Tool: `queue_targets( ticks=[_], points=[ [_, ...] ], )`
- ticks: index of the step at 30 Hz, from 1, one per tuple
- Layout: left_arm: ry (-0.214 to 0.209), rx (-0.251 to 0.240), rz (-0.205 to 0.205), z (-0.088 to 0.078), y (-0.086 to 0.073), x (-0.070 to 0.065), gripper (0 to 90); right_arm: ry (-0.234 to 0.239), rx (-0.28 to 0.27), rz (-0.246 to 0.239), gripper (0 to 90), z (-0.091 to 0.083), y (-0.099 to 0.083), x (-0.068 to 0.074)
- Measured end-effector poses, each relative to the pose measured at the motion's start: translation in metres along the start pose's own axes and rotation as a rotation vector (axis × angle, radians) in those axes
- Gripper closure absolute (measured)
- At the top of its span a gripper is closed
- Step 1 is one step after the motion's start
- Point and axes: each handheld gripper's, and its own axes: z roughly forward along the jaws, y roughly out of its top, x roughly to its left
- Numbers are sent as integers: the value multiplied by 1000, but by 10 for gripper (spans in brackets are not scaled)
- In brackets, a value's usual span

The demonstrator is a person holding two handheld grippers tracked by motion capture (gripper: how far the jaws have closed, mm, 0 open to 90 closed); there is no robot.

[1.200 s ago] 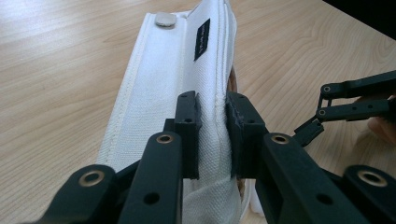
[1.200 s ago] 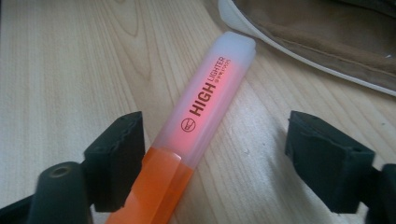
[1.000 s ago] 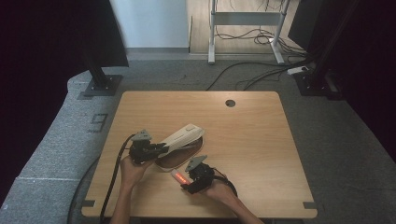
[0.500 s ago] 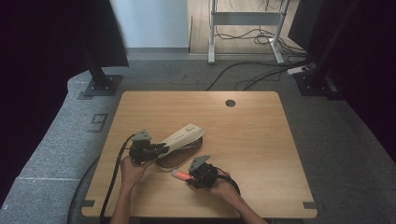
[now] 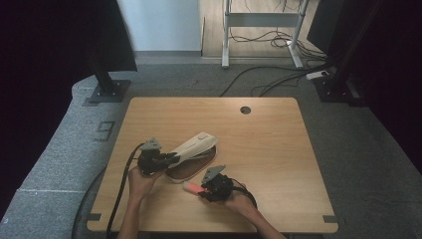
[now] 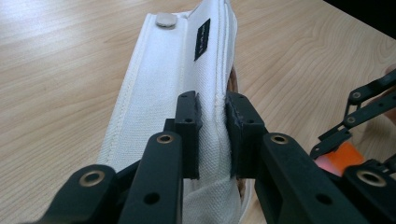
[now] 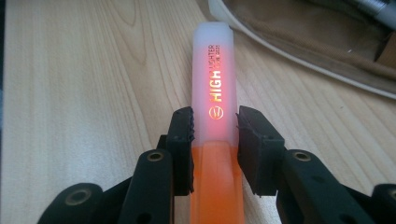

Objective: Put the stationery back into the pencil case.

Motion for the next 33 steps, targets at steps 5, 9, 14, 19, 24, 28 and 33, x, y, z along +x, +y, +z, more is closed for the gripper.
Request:
queue_targets(
  ticks=[5,9,14,19,24,28,33],
  points=[
    [3,-1,0,0,0,0,764,0,-21,4,659,-9,4,-1],
    [4,-3,-1,0,0,0,765,-11,-25,8,658,-13,5,-4],
    [1,-7,-7,-1,1,0,765,-35,-24,22,659,-18,7,-14],
    [0,-6,-7,-1,1,0,765,-54,-24,30,658,-20,10,-24],
    [-2,-5,-6,-1,1,0,764,-67,-16,26,659,-18,17,-31],
    [-3,-5,-6,-1,1,0,764,-72,-13,23,659,-15,22,-36],
    [-2,-6,-7,-1,1,0,764,-76,-8,21,658,-11,28,-40]
  ],
)
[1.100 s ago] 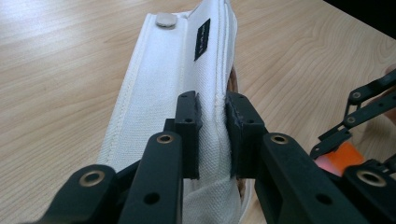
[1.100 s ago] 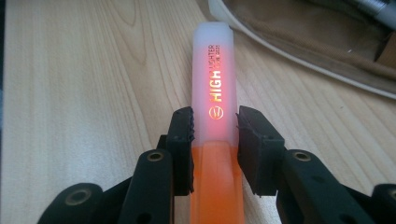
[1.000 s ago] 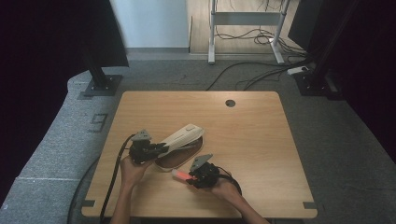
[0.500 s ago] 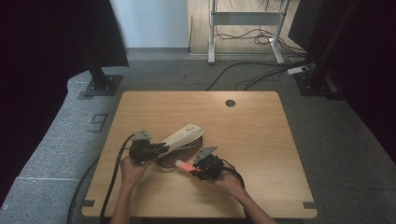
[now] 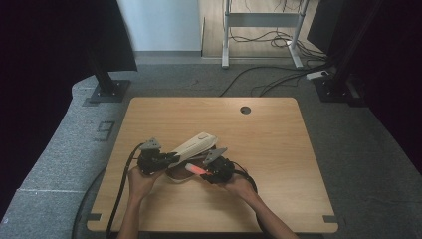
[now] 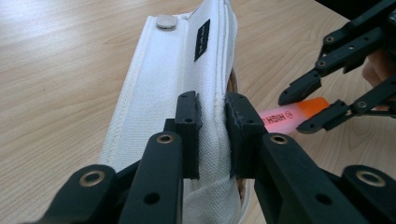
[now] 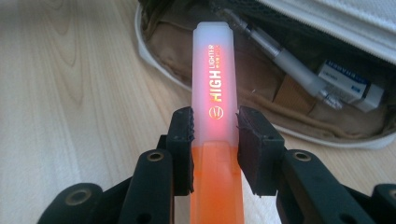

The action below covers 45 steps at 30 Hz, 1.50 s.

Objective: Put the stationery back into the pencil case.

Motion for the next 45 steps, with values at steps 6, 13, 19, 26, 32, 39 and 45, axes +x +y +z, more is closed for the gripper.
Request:
queue_targets(
  ticks=[6,13,19,26,32,39,45],
  points=[
    [-1,0,-2,0,0,0,764,6,9,-12,658,11,11,-4],
    [-5,0,-4,0,0,0,764,19,24,-27,658,26,22,-6],
    [-6,2,0,0,0,0,764,30,37,-37,658,38,29,-6],
    [-6,3,1,0,1,0,763,44,45,-47,658,48,34,-5],
    [-7,5,1,0,1,0,764,38,52,-52,657,55,38,-7],
    [-9,6,1,0,1,0,763,-2,57,-30,608,57,37,-15],
    [-10,7,0,0,0,0,763,-6,49,-20,575,49,35,-21]
  ],
)
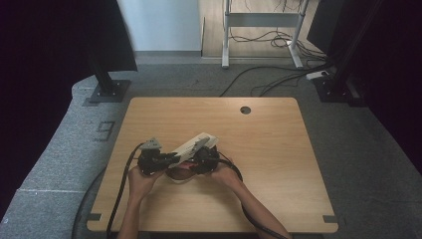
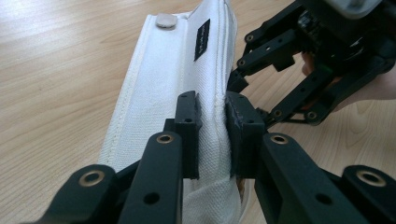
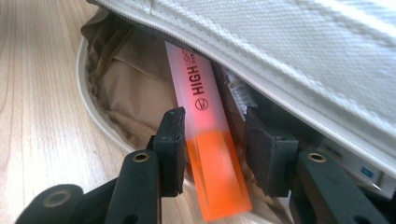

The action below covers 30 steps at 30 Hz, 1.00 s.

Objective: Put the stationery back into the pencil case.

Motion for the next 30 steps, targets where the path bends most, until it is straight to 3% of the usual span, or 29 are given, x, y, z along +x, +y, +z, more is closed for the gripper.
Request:
queue_targets(
  ticks=[5,16,30],
  points=[
    [0,1,0,0,0,0,762,-6,8,-5,579,-6,-6,0],
    [-2,1,-3,1,0,0,762,-20,-5,23,683,-28,-30,-2],
    [-4,2,-1,2,-1,0,760,-39,-12,32,733,-16,-28,-1]
  ],
)
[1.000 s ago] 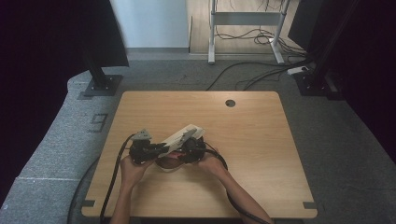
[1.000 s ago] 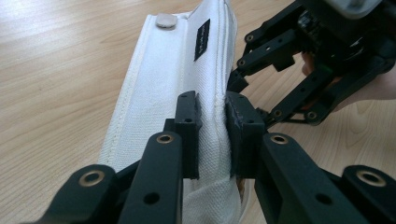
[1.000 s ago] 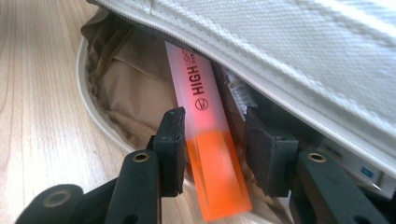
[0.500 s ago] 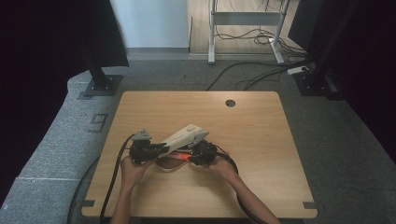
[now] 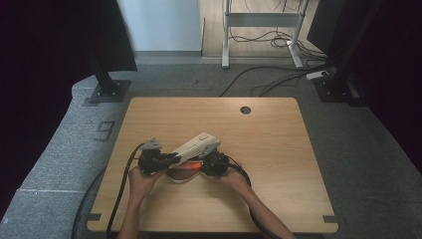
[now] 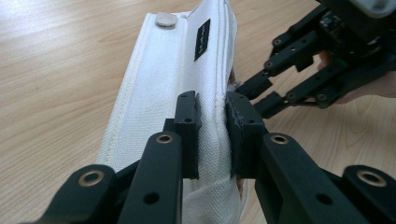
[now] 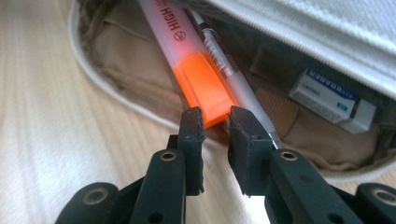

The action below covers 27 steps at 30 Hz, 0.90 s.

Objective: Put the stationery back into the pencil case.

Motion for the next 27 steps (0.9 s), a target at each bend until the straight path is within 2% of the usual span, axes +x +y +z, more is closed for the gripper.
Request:
queue_targets(
  ticks=[4,10,21,27],
  points=[
    [1,1,0,0,0,0,760,-3,-15,0,732,8,7,-2],
    [7,6,2,1,0,-1,758,-16,-24,-7,725,10,16,-2],
    [-3,20,-1,3,-1,-1,745,-3,-22,11,656,14,11,-8],
    [-18,24,-9,5,-2,-3,727,-7,-19,7,621,9,8,-10]
  ],
)
